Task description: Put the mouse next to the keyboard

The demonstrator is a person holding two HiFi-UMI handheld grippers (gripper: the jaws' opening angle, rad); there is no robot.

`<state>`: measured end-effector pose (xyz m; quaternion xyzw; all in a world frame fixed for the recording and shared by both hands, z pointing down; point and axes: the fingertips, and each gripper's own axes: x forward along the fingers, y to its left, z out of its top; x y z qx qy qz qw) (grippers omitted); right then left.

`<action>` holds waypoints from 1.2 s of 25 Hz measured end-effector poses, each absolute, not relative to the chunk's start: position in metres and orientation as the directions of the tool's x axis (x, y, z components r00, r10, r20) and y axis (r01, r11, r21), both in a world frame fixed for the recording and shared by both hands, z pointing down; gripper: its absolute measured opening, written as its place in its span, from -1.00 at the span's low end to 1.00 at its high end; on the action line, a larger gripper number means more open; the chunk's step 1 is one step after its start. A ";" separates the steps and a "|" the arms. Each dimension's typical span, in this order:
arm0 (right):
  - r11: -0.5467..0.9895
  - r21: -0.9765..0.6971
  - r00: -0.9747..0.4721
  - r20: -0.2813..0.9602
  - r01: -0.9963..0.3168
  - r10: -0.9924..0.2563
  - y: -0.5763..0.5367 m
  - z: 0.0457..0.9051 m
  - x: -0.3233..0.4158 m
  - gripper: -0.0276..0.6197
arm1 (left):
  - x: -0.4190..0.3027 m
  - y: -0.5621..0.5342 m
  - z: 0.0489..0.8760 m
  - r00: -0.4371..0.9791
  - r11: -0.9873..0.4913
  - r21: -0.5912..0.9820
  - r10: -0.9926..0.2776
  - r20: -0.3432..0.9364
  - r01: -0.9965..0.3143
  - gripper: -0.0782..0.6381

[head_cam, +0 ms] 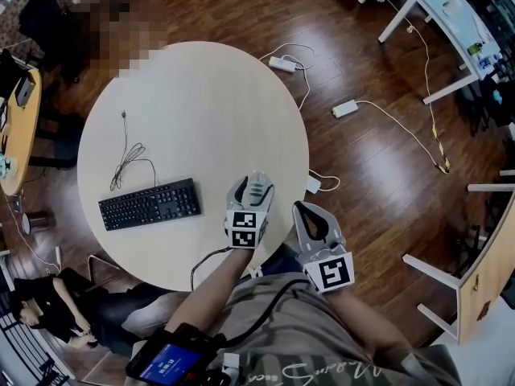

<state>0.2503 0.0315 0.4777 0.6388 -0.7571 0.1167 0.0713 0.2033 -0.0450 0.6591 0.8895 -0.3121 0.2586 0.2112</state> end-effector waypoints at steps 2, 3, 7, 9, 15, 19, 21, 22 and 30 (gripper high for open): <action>0.161 -0.080 -0.176 0.255 -0.984 -0.951 0.030 0.475 0.248 -0.90 | 0.201 -0.041 0.642 0.684 -0.717 0.205 -0.477 0.552 -0.666 0.08; 0.159 -0.073 -0.173 0.253 -0.985 -0.952 0.029 0.474 0.249 -0.90 | 0.198 -0.039 0.633 0.687 -0.718 0.197 -0.493 0.534 -0.668 0.08; 0.147 -0.022 -0.148 0.221 -0.989 -0.964 0.025 0.468 0.262 -0.90 | 0.182 -0.034 0.594 0.690 -0.701 0.177 -0.568 0.448 -0.691 0.08; 0.150 -0.013 -0.149 0.204 -0.989 -0.967 0.022 0.460 0.263 -0.90 | 0.166 -0.033 0.570 0.680 -0.675 0.175 -0.621 0.391 -0.717 0.07; 0.224 0.006 -0.220 0.166 -0.975 -0.961 0.013 0.443 0.233 -0.90 | 0.105 -0.032 0.493 0.606 -0.578 0.182 -0.763 0.226 -0.796 0.04; 0.290 -0.001 -0.287 0.152 -0.957 -0.946 0.010 0.436 0.198 -0.90 | 0.053 -0.029 0.456 0.508 -0.477 0.208 -0.851 0.135 -0.854 0.04; 0.324 -0.023 -0.324 0.145 -0.946 -0.935 0.010 0.433 0.179 -0.90 | 0.021 -0.024 0.441 0.446 -0.422 0.183 -0.887 0.117 -0.888 -0.03; 0.343 -0.034 -0.344 0.143 -0.939 -0.928 0.011 0.432 0.169 -0.90 | 0.004 -0.021 0.436 0.417 -0.399 0.155 -0.902 0.109 -0.904 -0.29; 0.518 -0.053 -0.520 0.144 -0.854 -0.842 0.000 0.456 0.082 -0.90 | -0.146 0.021 0.429 0.147 -0.148 0.003 -0.981 0.125 -0.989 -0.78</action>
